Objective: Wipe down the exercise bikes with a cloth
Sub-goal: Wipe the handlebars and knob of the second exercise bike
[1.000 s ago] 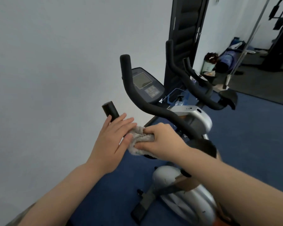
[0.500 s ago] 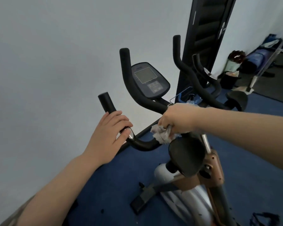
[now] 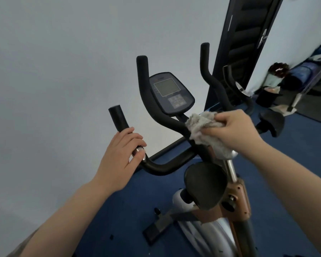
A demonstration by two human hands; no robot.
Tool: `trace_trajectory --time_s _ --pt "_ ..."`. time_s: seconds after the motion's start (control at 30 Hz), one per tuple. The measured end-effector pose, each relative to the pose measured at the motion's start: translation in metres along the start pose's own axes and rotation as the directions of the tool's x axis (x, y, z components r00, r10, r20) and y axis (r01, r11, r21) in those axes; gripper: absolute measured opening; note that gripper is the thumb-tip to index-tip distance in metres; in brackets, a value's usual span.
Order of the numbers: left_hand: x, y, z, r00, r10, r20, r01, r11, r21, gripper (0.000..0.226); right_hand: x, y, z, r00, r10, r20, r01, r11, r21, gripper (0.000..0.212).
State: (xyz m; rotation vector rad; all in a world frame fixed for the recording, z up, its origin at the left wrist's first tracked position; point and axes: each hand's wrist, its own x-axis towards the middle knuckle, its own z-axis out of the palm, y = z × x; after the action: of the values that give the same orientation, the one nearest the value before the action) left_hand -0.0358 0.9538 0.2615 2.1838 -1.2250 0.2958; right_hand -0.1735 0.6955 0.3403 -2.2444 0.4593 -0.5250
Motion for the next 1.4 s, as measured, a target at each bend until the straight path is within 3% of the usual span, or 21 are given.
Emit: trace_trajectory --time_s 0.07,0.13,0.2,0.27,0.37,0.47,0.57,0.83,1.03,1.2,1.4 --pt "0.001 -0.001 0.003 1.000 0.014 -0.023 -0.014 1.000 0.008 0.024 0.002 -0.004 0.008 0.998 -0.052 -0.029 0.049 0.993 -0.110 0.009" --pt "0.001 -0.002 0.005 0.998 0.039 -0.046 -0.039 0.999 0.009 0.023 -0.006 -0.007 0.029 0.990 -0.123 0.073 0.141 0.913 -0.382 0.003" --pt "0.001 -0.005 0.004 0.997 0.059 -0.052 -0.060 0.998 -0.007 0.023 -0.022 -0.008 0.056 0.980 -0.138 0.145 0.197 0.796 -0.573 0.020" --pt "0.001 -0.009 0.001 0.995 0.092 -0.036 -0.093 0.996 -0.010 0.025 -0.036 -0.011 0.070 0.985 -0.087 0.151 0.165 0.740 -0.652 0.023" --pt "0.001 -0.017 -0.005 0.989 0.150 0.007 -0.150 0.989 0.010 0.028 -0.033 -0.025 0.064 0.968 0.096 0.230 0.050 0.828 -0.559 0.015" --pt "0.005 -0.027 -0.015 0.979 0.197 0.051 -0.200 0.978 0.061 0.033 -0.025 -0.041 0.060 0.957 0.133 0.258 -0.022 0.919 -0.394 0.020" --pt "0.013 -0.036 -0.026 0.976 0.206 0.068 -0.212 0.973 0.090 0.037 -0.040 -0.049 0.078 0.973 0.146 0.177 -0.030 0.848 -0.529 0.022" --pt "0.026 -0.056 -0.035 0.966 0.255 0.033 -0.257 0.953 0.161 0.051 -0.084 -0.085 0.155 0.993 0.035 -0.112 -0.087 0.855 -0.511 0.023" --pt "0.044 -0.063 -0.046 0.972 0.235 -0.016 -0.234 0.971 0.044 0.056 -0.051 -0.093 0.169 0.984 0.097 -0.152 -0.155 0.887 -0.436 0.024" --pt "0.051 -0.060 -0.049 0.976 0.213 -0.042 -0.215 0.976 -0.037 0.046 -0.035 -0.103 0.184 0.978 0.054 -0.202 -0.125 0.926 -0.357 0.024" --pt "0.053 -0.058 -0.045 0.974 0.192 -0.118 -0.201 0.976 -0.078 0.035 -0.050 -0.105 0.184 0.983 -0.126 -0.132 0.030 0.826 -0.562 0.042"
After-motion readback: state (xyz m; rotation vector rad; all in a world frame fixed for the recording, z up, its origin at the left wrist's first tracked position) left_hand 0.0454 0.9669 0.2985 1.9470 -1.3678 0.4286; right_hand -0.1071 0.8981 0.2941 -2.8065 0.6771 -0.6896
